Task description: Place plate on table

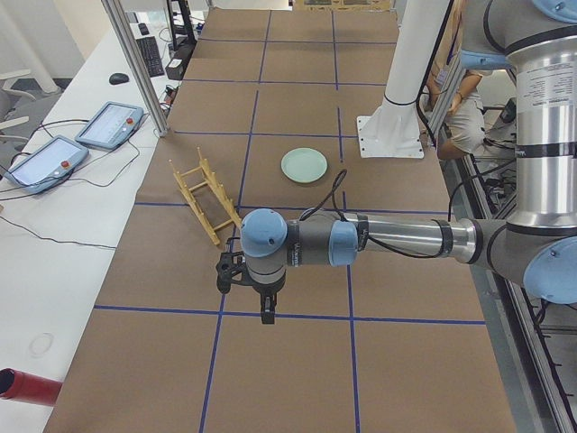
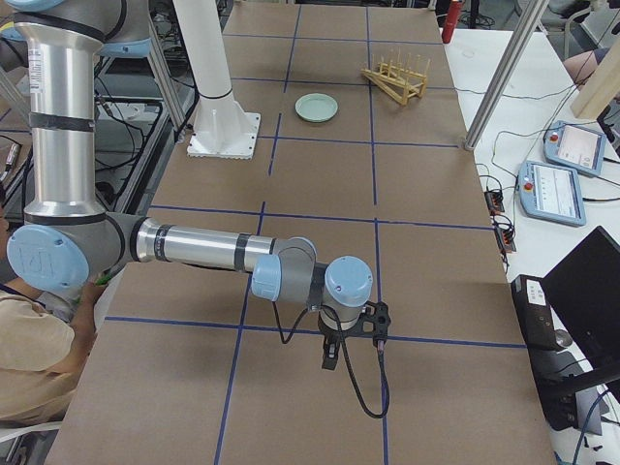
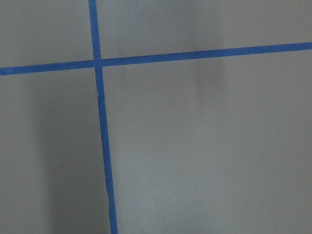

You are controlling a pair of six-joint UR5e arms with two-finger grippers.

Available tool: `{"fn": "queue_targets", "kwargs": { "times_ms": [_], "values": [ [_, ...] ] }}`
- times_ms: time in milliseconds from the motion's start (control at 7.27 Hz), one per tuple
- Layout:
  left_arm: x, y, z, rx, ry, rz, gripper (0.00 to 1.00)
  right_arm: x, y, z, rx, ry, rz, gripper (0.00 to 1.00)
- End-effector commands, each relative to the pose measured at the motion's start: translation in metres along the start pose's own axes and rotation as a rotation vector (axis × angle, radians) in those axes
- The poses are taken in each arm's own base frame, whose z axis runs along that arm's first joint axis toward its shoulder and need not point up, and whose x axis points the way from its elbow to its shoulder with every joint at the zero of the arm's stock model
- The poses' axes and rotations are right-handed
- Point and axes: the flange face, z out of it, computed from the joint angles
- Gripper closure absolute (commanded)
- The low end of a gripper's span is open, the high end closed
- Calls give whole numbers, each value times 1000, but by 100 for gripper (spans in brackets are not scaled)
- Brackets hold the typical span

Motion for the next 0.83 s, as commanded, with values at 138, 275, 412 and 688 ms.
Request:
{"fn": "queue_targets", "kwargs": {
  "times_ms": [138, 275, 412, 688],
  "values": [
    [-4, -5, -10, 22, 3, -10, 0, 0, -1, 0, 1, 0, -1, 0],
    [-1, -8, -13, 30, 3, -2, 0, 0, 0, 0, 0, 0, 0, 0],
    [1, -16, -15, 34, 3, 2, 0, 0, -1, 0, 1, 0, -1, 0],
    [1, -17, -15, 35, -2, 6, 0, 0, 0, 0, 0, 0, 0, 0]
  ]
}}
